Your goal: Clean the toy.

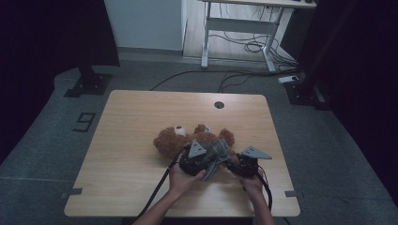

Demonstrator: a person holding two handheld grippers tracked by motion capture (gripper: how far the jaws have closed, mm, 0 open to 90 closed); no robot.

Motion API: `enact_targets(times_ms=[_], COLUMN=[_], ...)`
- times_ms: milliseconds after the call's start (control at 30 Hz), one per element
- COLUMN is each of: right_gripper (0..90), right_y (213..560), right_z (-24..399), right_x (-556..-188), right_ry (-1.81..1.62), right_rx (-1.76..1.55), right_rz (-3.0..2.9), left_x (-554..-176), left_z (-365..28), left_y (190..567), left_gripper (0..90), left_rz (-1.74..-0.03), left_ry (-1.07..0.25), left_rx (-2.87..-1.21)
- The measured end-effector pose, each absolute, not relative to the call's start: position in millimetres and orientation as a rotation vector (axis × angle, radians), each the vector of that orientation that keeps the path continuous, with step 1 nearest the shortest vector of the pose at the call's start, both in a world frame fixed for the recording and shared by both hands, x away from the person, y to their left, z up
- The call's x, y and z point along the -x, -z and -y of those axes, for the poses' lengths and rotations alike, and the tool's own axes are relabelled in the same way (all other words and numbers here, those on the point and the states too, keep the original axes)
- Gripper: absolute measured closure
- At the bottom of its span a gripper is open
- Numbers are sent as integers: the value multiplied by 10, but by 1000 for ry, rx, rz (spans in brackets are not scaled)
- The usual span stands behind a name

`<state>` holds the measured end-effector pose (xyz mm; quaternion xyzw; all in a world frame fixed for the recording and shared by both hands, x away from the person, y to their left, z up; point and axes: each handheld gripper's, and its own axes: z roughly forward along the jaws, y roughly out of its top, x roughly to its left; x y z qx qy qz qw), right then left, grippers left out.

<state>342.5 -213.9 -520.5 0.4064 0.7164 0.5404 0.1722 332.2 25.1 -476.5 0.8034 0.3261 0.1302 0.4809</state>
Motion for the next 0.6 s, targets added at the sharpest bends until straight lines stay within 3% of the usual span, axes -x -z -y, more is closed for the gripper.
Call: enact_targets(times_ms=[333, 600], right_gripper=[583, 574], right_y=[5209, 5204], right_z=[2167, 2185], right_x=[-3435, -3437], right_ry=[-1544, -1531], right_rx=[-1144, -1134], right_rz=[-2034, -2029], left_x=[-3339, -3453], left_z=[-845, -1499], left_y=[4616, 4634], left_gripper=[766, 761], left_rz=[-891, -1029], left_ry=[-436, -432], left_rx=[-1884, -1778])
